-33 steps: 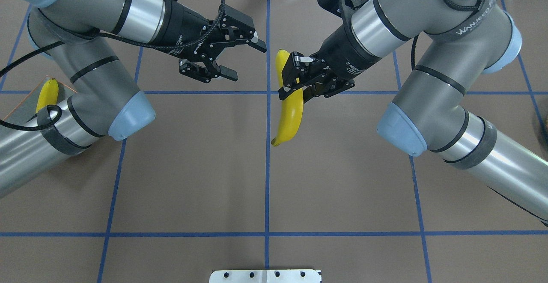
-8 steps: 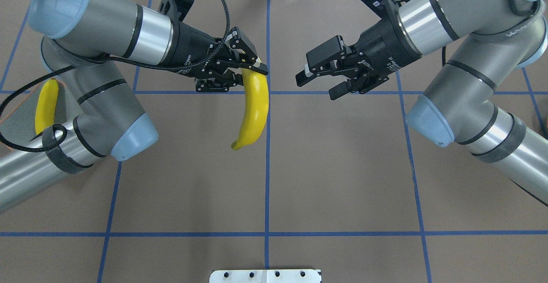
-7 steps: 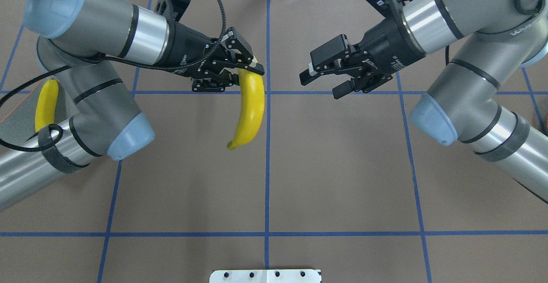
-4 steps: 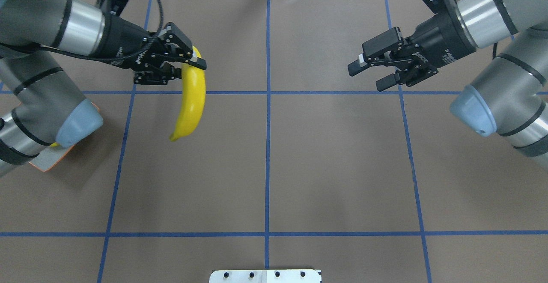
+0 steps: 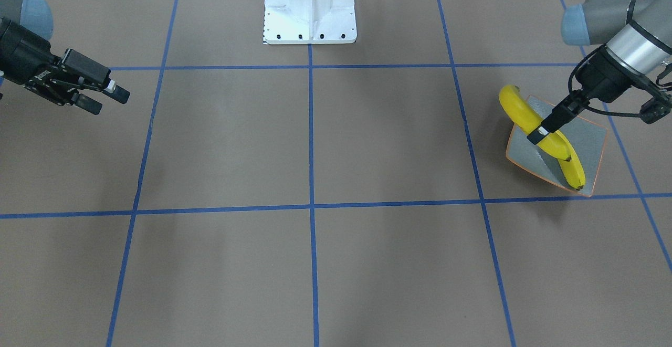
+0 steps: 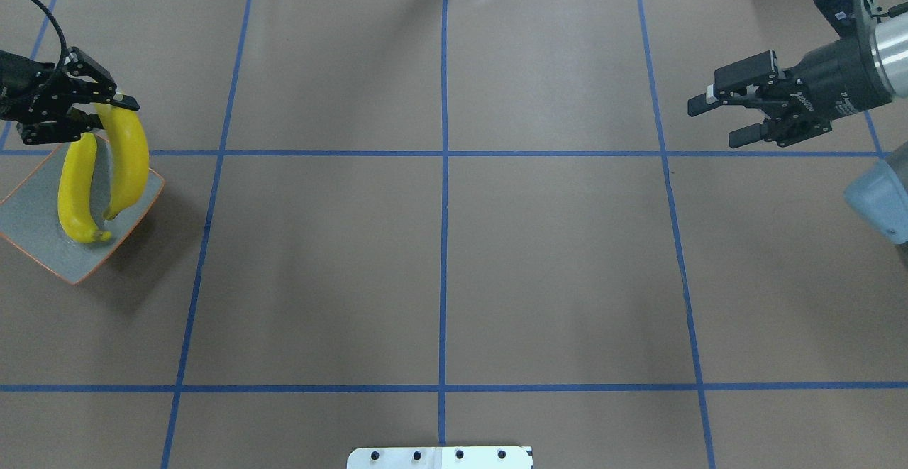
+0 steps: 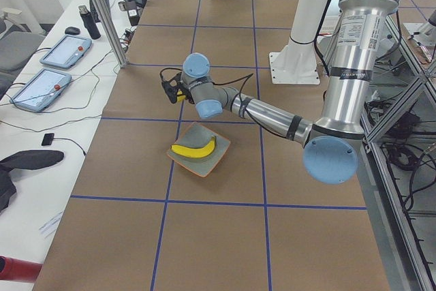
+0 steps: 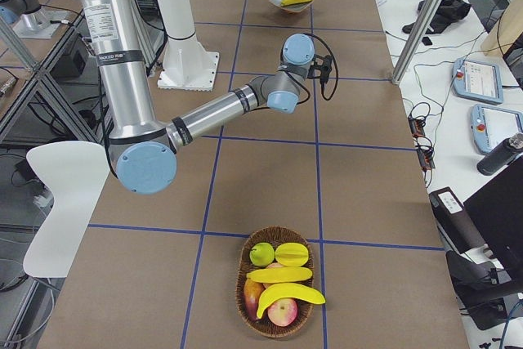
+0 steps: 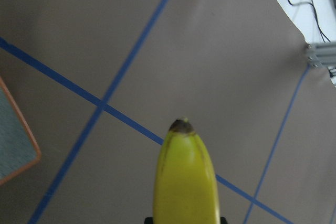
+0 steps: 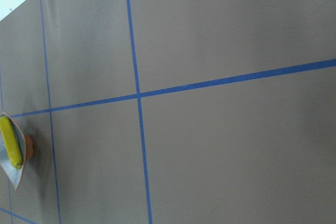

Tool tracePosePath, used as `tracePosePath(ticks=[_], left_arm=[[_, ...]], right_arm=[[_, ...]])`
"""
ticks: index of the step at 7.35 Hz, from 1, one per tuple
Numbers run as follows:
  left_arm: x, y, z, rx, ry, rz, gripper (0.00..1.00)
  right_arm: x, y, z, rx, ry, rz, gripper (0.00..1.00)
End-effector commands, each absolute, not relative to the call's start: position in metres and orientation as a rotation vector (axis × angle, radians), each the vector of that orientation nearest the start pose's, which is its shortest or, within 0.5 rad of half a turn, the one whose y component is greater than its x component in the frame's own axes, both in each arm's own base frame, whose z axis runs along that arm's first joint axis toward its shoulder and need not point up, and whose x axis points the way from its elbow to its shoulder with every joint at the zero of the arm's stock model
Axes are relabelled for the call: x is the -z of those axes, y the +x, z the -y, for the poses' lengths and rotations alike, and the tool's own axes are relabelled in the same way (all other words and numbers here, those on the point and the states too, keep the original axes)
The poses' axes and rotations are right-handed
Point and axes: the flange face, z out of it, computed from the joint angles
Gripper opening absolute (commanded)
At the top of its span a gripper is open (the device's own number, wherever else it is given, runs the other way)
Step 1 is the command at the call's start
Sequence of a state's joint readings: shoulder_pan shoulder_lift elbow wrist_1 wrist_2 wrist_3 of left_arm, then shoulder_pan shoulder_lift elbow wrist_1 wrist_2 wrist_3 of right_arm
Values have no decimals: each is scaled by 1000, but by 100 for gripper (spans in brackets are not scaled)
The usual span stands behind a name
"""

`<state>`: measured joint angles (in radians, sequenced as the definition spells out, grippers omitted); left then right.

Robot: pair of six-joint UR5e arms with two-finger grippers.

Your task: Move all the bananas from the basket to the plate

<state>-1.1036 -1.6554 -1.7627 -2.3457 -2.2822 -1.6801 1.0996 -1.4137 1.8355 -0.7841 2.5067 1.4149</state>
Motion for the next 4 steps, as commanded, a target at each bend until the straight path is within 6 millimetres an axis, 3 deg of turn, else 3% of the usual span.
tracePosePath(ticks=[1, 3, 4], left_arm=[[-495, 161, 481, 654, -29, -1054, 0], [-522, 158, 485, 516, 8, -913, 0], [-555, 149, 467, 435, 3, -846, 0]], right_arm=[[-373, -183, 484, -292, 16, 1319, 100], [-384, -180, 484, -294, 43, 1298, 100], [-383, -181, 483, -290, 43, 1300, 100]])
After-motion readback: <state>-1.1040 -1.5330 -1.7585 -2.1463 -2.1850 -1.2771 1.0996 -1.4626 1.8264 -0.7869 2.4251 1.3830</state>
